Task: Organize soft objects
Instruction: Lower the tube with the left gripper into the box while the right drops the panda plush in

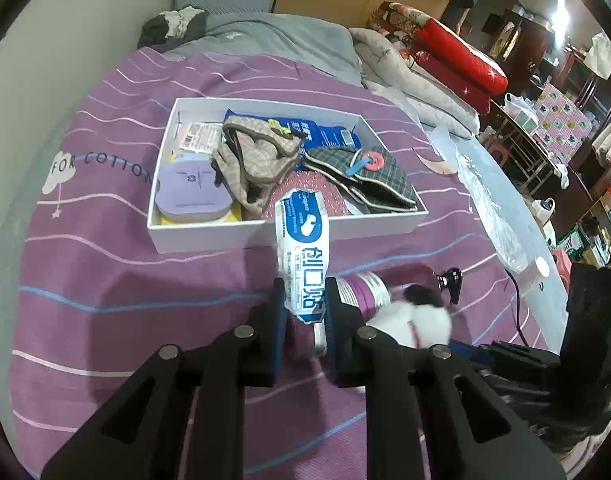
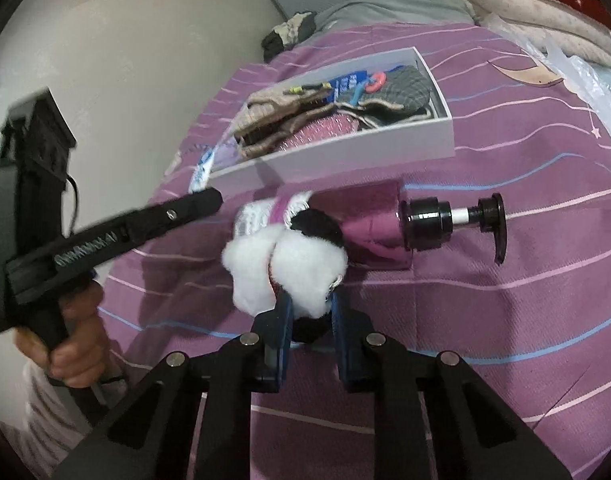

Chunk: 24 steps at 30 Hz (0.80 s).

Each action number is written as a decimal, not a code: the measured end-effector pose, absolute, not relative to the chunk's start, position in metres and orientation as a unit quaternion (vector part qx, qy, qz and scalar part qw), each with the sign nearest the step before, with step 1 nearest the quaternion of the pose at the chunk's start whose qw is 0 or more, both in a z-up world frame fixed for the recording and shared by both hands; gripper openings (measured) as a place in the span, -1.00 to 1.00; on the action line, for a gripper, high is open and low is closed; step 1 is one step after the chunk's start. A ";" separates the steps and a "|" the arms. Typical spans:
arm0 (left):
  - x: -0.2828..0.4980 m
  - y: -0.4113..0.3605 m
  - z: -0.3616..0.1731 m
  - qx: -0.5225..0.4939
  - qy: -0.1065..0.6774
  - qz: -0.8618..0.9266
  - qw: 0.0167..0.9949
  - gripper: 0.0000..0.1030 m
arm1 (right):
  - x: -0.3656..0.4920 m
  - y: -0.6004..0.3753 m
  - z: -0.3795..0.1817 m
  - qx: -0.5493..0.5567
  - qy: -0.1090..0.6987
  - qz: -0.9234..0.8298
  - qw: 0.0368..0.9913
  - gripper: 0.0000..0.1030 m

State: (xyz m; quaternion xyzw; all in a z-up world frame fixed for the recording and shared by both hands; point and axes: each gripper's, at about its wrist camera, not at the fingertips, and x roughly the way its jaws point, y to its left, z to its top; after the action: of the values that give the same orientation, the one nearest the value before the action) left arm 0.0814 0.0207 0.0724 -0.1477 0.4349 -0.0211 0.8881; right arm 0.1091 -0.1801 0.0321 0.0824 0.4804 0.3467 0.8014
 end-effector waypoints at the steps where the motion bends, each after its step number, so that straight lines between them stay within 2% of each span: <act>1: 0.082 0.021 0.074 -0.148 0.433 -0.020 0.889 -0.63 | 0.111 -0.184 0.036 0.099 0.478 0.355 0.798 -0.67; 5: 0.093 0.023 0.081 -0.158 0.427 -0.030 0.890 -0.63 | 0.124 -0.197 0.057 0.155 0.460 0.367 0.794 -0.67; 10: 0.131 0.018 0.078 -0.184 0.438 -0.067 0.877 -0.63 | 0.166 -0.203 0.071 0.183 0.441 0.303 0.825 -0.67; 17: 0.182 0.016 0.066 -0.212 0.457 -0.059 0.862 -0.63 | 0.215 -0.179 0.061 0.146 0.452 0.247 0.845 -0.67; 18: 0.186 0.016 0.063 -0.214 0.460 -0.052 0.860 -0.51 | 0.218 -0.174 0.058 0.146 0.456 0.247 0.843 -0.67; 21: 0.187 0.019 0.058 -0.213 0.471 -0.010 0.856 0.20 | 0.222 -0.163 0.052 0.131 0.458 0.237 0.846 -0.65; 24: 0.180 0.024 0.058 -0.223 0.464 -0.011 0.857 0.32 | 0.225 -0.158 0.048 0.125 0.457 0.233 0.850 -0.62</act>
State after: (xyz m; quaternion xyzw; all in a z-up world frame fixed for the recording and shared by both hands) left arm 0.1804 0.0235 0.0580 -0.2235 0.4641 -0.0114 0.8570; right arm 0.2247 -0.1582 0.0477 0.1254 0.4565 0.2328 0.8495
